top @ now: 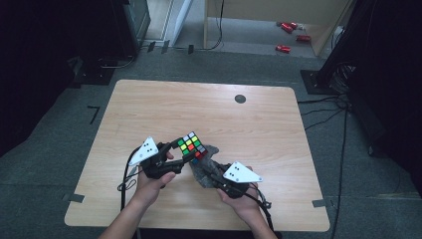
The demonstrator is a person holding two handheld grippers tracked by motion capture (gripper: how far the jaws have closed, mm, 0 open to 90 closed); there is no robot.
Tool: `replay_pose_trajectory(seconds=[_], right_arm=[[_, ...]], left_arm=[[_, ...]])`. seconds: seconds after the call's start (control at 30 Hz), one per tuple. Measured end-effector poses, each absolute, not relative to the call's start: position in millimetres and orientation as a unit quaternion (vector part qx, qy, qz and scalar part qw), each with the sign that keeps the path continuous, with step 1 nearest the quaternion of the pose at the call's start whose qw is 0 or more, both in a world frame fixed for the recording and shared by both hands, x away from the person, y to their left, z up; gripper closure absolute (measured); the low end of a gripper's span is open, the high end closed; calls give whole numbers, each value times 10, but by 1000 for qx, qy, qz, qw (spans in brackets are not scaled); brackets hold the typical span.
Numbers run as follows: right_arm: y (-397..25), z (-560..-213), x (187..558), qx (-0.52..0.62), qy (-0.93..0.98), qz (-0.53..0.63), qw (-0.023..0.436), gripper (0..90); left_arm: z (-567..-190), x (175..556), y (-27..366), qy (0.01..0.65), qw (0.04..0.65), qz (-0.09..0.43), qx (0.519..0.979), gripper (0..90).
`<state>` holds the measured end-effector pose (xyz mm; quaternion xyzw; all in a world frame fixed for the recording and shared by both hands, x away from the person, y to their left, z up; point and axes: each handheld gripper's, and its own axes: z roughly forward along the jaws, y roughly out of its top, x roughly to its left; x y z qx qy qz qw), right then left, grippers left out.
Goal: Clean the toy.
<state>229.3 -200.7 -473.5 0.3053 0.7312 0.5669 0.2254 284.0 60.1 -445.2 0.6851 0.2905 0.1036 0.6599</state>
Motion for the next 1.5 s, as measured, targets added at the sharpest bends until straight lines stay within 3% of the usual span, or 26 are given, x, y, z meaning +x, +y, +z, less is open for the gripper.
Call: replay_pose_trajectory(seconds=[0.5,1.0,1.5], right_arm=[[-2686,-4627,2514,403,667,548,305,715],[-2779,-4776,2600,423,670,525,310,712],[-2825,-4918,2676,449,671,496,319,707]], left_arm=[[-4649,3037,579,354,591,173,704,349],[-4921,3163,468,385,510,208,740,349],[-5100,3187,362,386,468,218,764,349]])
